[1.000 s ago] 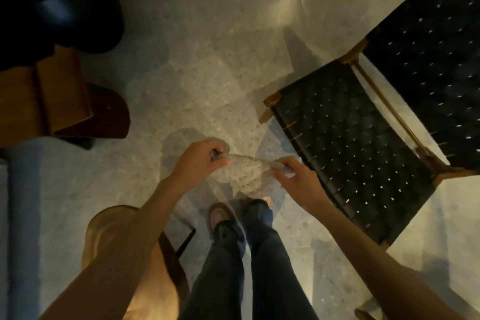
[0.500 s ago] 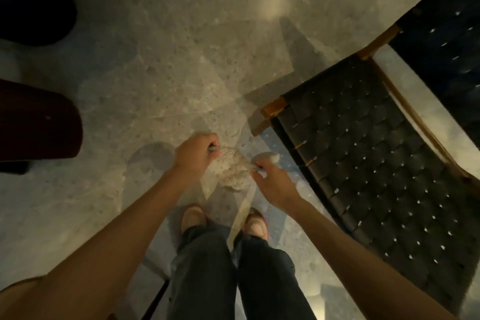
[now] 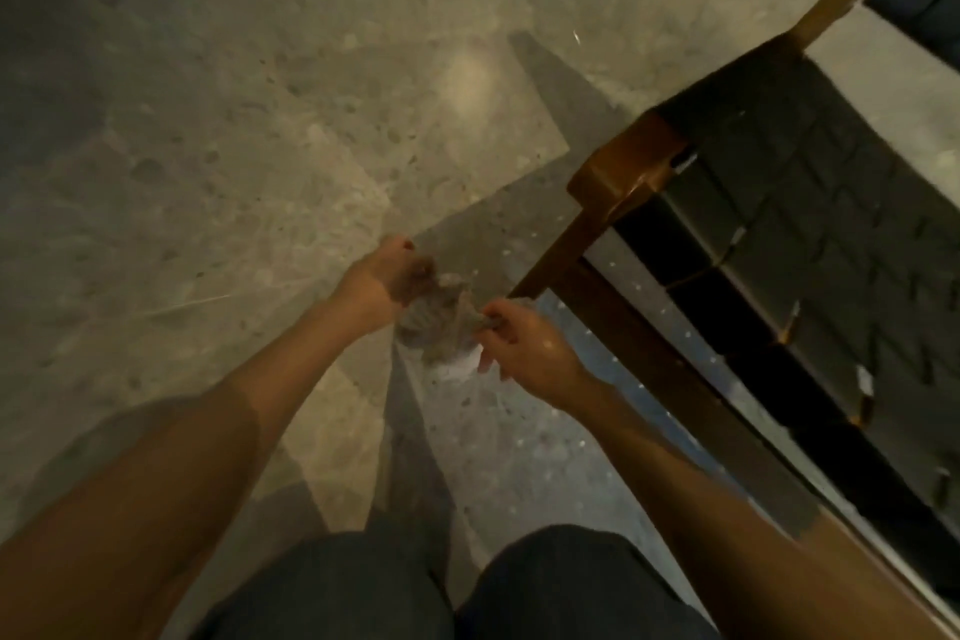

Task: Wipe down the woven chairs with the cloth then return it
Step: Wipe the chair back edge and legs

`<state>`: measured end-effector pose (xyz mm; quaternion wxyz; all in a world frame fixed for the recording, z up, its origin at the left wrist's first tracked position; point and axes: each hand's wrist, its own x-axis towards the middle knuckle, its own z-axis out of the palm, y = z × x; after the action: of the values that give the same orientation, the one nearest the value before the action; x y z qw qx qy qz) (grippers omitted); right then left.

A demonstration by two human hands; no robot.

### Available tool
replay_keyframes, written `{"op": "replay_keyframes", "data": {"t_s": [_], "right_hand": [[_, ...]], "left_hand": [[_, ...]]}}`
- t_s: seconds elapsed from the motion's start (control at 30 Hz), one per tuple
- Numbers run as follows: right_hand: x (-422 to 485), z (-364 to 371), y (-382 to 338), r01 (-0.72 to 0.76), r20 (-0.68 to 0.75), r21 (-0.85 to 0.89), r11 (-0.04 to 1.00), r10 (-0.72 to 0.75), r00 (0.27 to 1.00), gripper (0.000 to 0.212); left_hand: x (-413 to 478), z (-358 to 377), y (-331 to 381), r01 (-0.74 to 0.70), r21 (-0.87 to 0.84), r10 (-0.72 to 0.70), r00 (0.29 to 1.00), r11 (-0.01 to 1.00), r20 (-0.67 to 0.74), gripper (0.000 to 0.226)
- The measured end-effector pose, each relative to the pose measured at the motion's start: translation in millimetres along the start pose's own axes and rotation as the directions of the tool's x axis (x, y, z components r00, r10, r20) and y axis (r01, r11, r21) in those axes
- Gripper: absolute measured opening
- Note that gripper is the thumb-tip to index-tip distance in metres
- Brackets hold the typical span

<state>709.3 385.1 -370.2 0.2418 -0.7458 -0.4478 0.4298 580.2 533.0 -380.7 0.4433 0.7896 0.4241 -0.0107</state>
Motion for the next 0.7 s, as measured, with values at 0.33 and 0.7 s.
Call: {"op": "replay_keyframes", "data": {"t_s": [0.33,0.7], "right_hand": [[-27.9,15.1,55.9,0.069,-0.344,-0.219,0.973,-0.144,0.928,0.013],[-51.1,-26.7,30.9,0.211,-0.809,-0.304,0.929,-0.368,0.459,0.023]], "left_hand": [[34.3,55.8,-7.5,-0.379,0.025,0.374,0.894,0.925,-0.248,0.012],[33.9,71.5,76.9,-0.628,-0.583,0.344,0.775,0.515,-0.531,0.015]]}}
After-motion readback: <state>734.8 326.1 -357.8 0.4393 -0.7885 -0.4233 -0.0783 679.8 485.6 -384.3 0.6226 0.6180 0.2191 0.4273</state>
